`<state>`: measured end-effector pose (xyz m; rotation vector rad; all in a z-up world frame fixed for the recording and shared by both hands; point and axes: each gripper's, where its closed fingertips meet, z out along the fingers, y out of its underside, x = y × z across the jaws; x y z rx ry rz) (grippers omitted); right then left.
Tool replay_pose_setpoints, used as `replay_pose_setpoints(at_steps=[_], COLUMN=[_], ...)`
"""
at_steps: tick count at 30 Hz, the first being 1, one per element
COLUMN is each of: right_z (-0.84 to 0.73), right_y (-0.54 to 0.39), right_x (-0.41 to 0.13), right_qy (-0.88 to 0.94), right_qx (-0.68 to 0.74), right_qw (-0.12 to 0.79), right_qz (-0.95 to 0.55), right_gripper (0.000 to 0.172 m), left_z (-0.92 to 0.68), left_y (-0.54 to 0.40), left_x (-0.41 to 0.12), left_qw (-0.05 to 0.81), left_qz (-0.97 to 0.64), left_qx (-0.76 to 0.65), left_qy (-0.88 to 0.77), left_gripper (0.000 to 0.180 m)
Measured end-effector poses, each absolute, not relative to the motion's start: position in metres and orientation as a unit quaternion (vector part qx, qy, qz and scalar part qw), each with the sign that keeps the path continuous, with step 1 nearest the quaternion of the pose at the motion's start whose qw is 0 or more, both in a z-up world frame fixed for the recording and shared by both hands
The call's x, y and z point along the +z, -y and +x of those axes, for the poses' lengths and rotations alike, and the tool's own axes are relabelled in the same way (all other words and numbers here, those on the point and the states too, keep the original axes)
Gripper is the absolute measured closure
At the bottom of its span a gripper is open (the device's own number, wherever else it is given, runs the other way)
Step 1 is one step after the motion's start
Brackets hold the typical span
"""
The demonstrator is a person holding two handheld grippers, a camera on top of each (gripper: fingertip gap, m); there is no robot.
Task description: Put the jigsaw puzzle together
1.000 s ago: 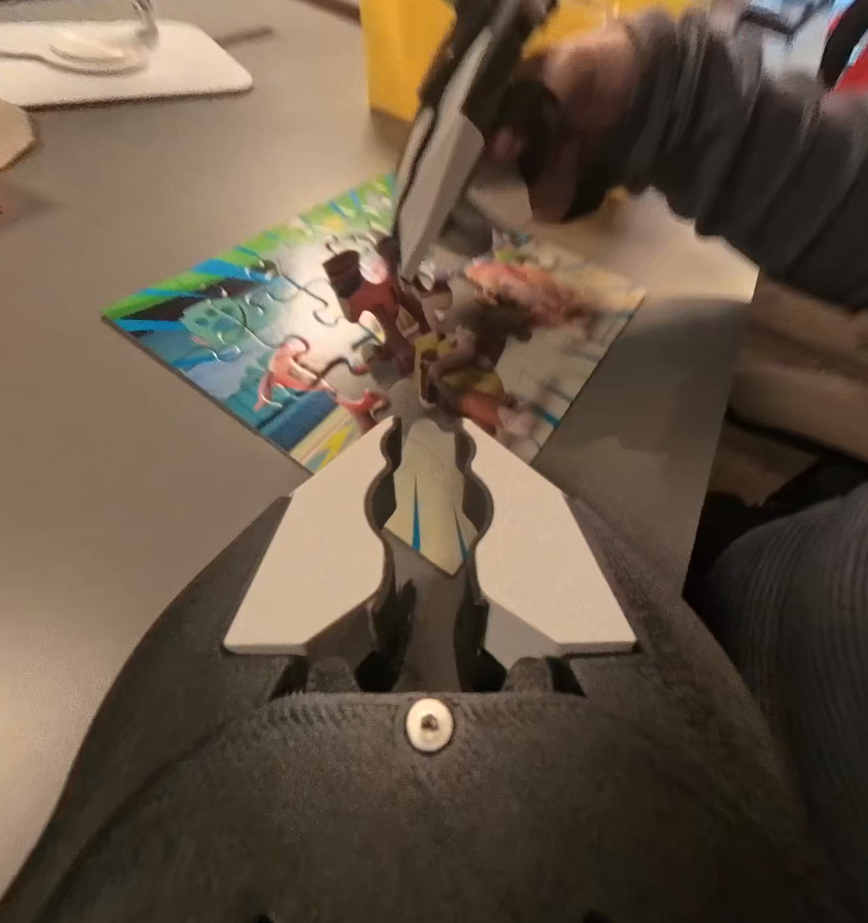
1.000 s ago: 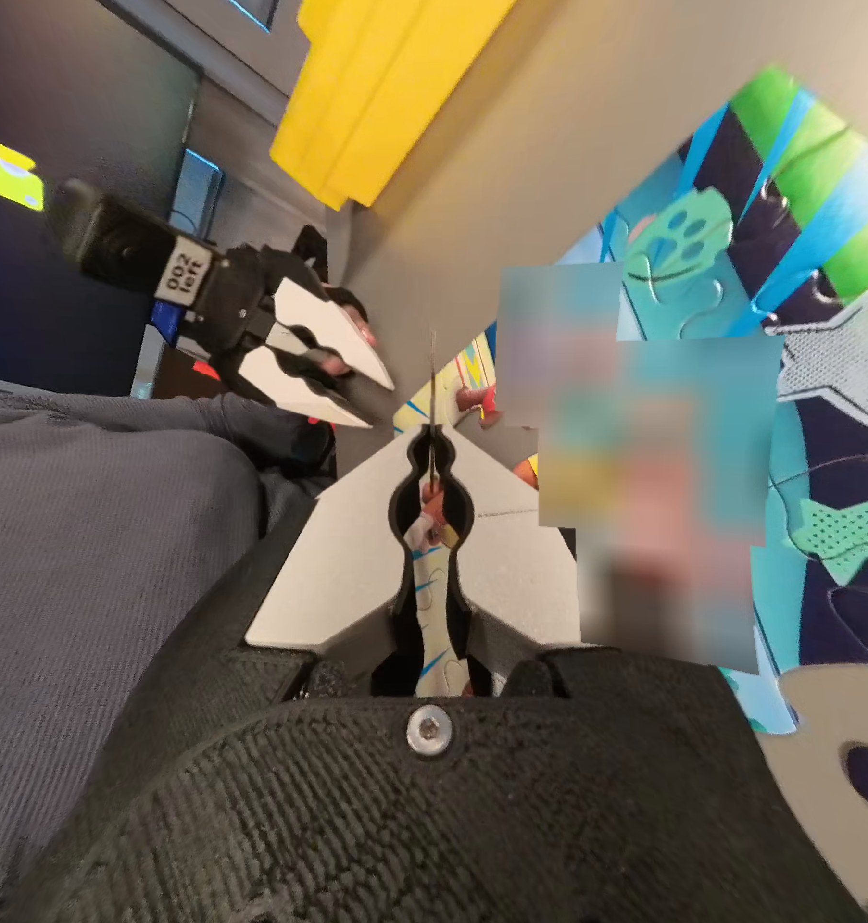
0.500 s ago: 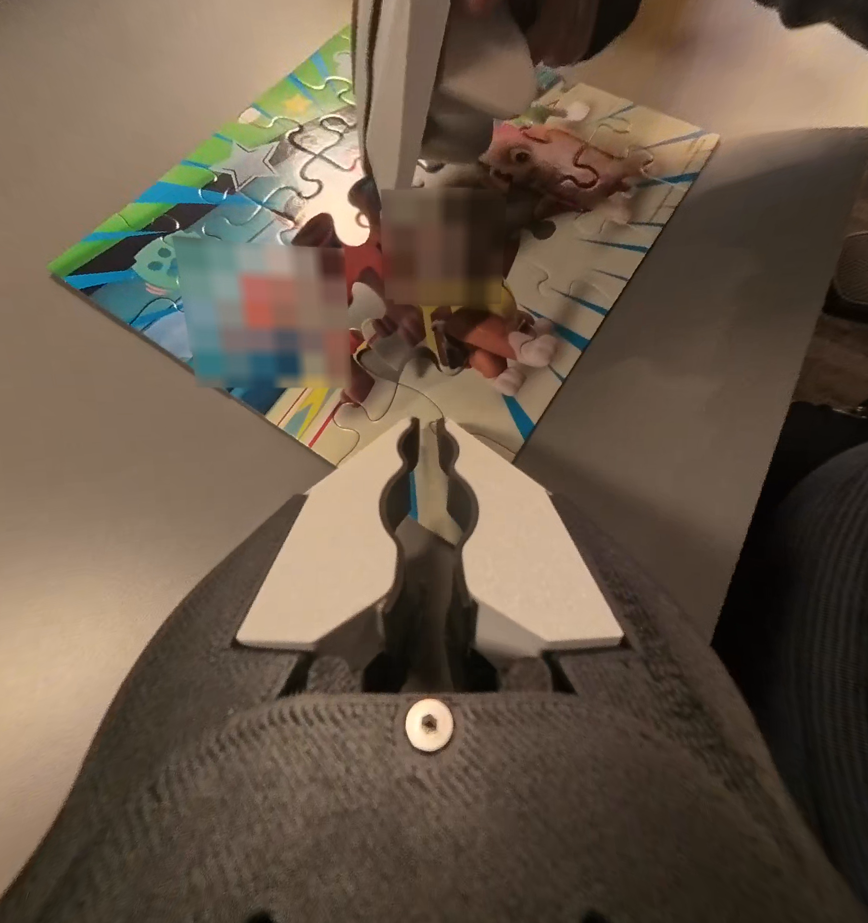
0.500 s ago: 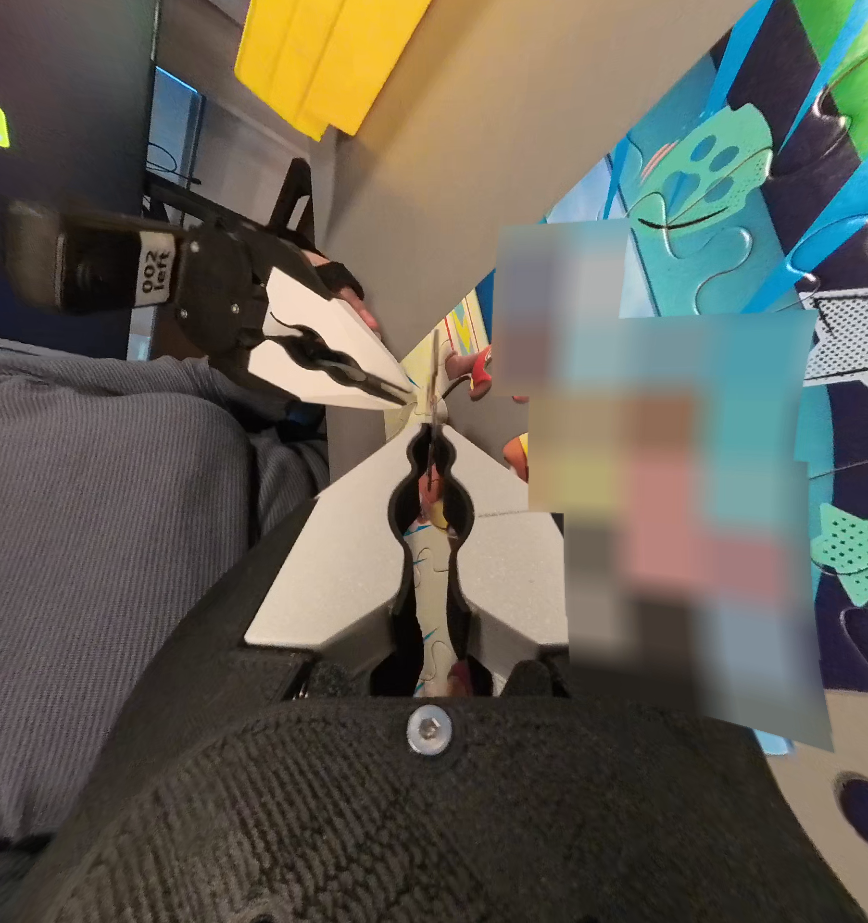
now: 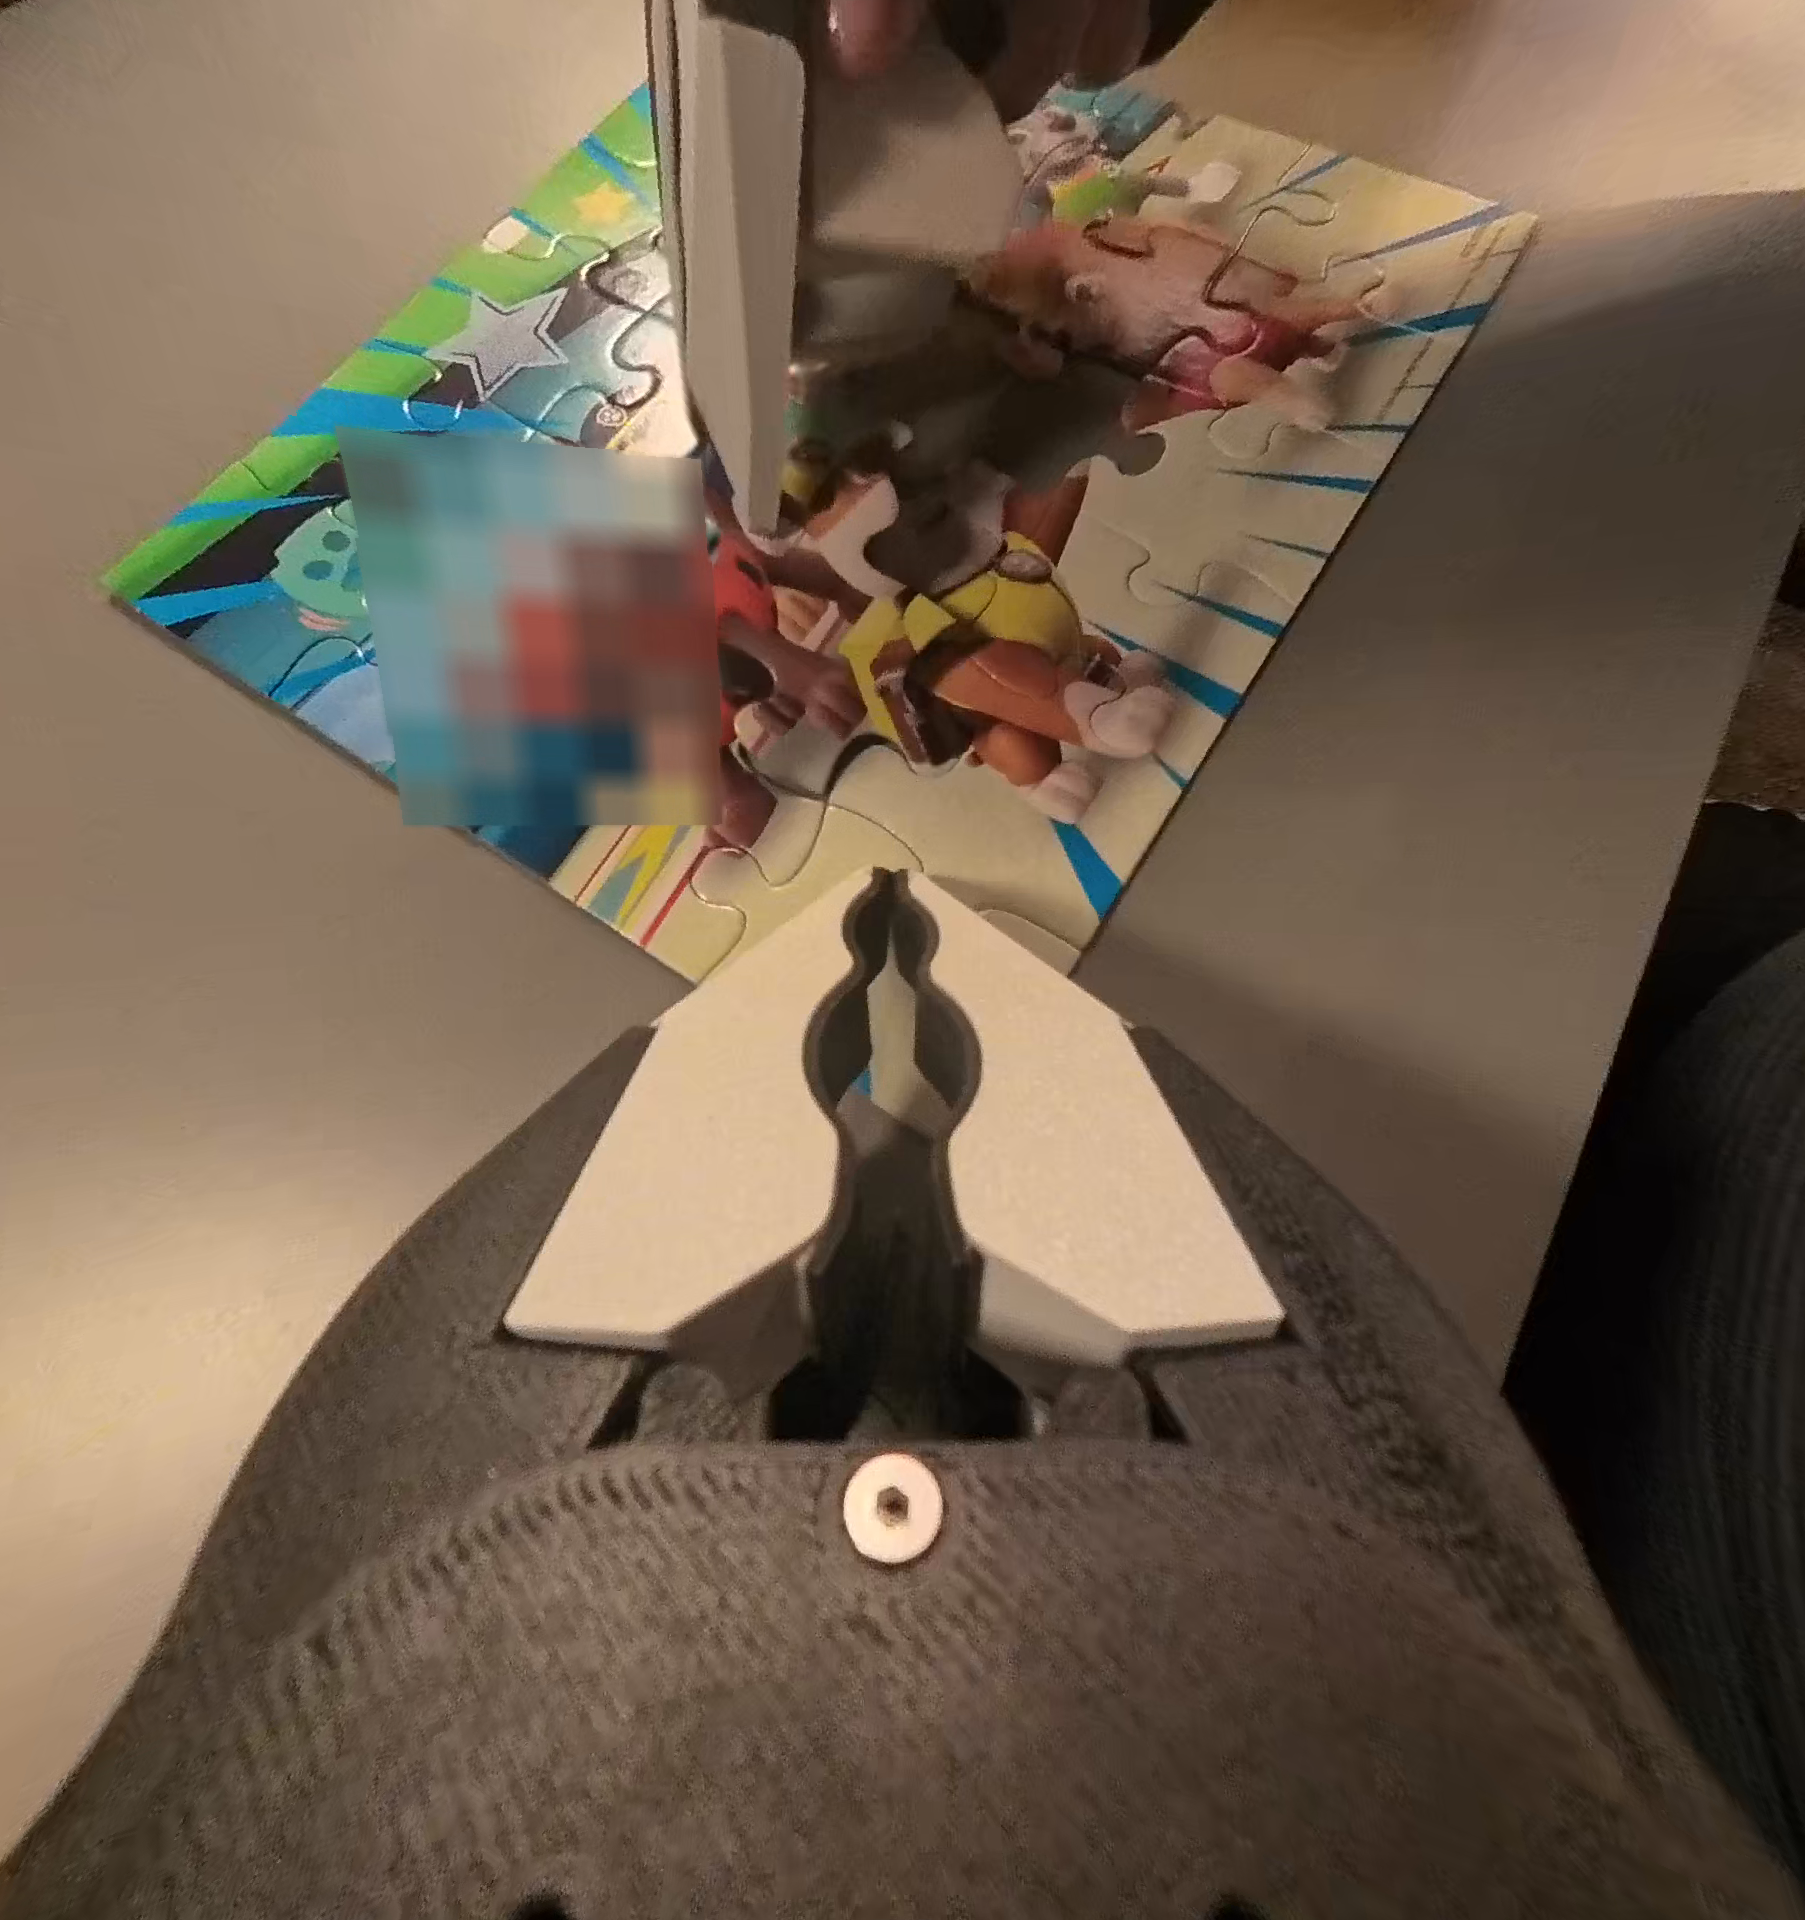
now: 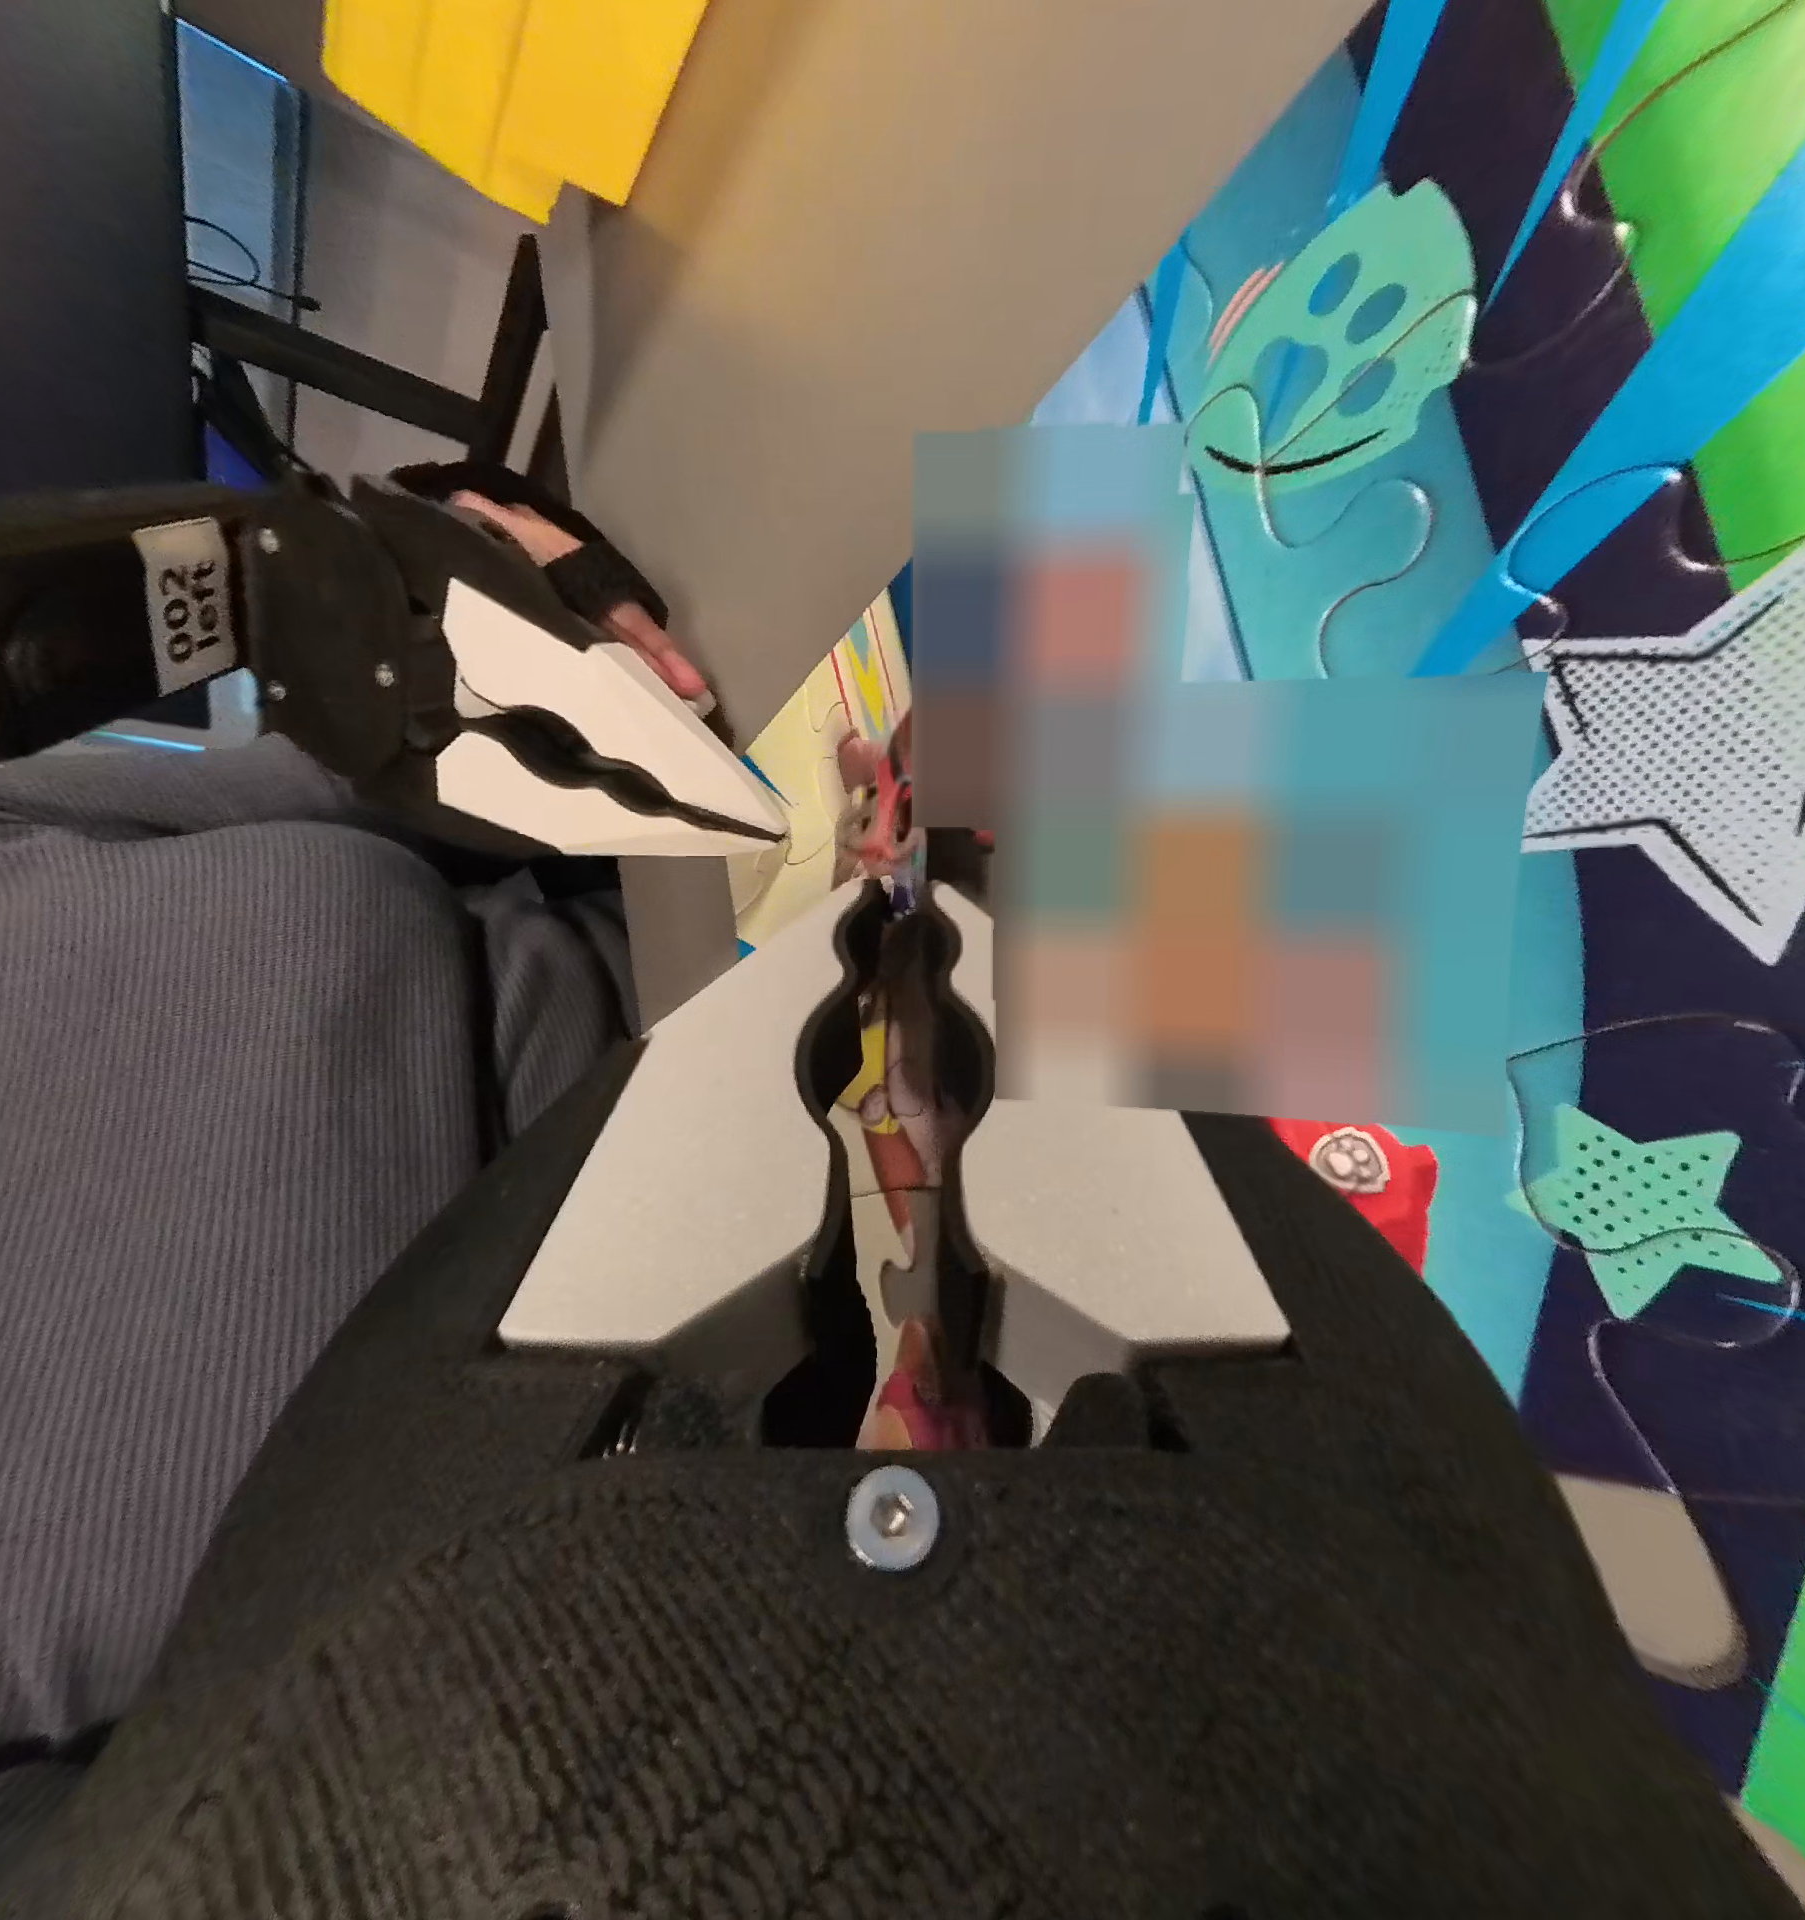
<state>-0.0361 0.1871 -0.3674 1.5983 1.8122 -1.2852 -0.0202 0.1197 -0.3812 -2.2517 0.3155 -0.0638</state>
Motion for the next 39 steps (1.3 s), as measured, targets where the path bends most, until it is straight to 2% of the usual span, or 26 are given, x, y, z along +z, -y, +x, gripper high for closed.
replay_pose_setpoints(at_steps=[7,11,19,25,27,30,35,39], right_z=[-0.041,-0.039,-0.039,-0.042,-0.042,-0.053,-0.056,-0.053], right_y=[-0.188,-0.190,-0.184,-0.177,-0.177,-0.176,-0.174,-0.175], right_x=[-0.377,-0.370,-0.347,-0.383,-0.382,-0.374,-0.381,-0.383], right_qy=[-0.670,-0.704,-0.743,-0.786,-0.784,-0.782,-0.783,-0.797], right_qx=[-0.422,-0.385,-0.436,-0.365,-0.364,-0.370,-0.364,-0.343], right_qw=[0.149,0.064,-0.102,-0.164,-0.153,-0.183,-0.163,-0.190], right_qz=[0.592,0.594,0.497,0.471,0.480,0.468,0.478,0.459], right_gripper=[0.158,0.132,0.172,0.172,0.172,0.172,0.172,0.172], left_z=[-0.020,-0.020,-0.021,-0.021,-0.021,-0.021,-0.021,-0.021], left_y=[-0.122,-0.122,-0.123,-0.123,-0.123,-0.123,-0.123,-0.124], left_x=[-0.382,-0.382,-0.382,-0.382,-0.382,-0.382,-0.383,-0.382], left_qw=[0.419,0.419,0.419,0.419,0.419,0.419,0.419,0.420], left_qz=[-0.899,-0.899,-0.899,-0.899,-0.899,-0.899,-0.899,-0.899], left_qx=[-0.016,-0.019,-0.020,-0.020,-0.020,-0.019,-0.021,-0.022], left_qy=[-0.128,-0.126,-0.126,-0.125,-0.126,-0.126,-0.125,-0.124], left_gripper=[0.180,0.180,0.180,0.180,0.180,0.180,0.180,0.180])
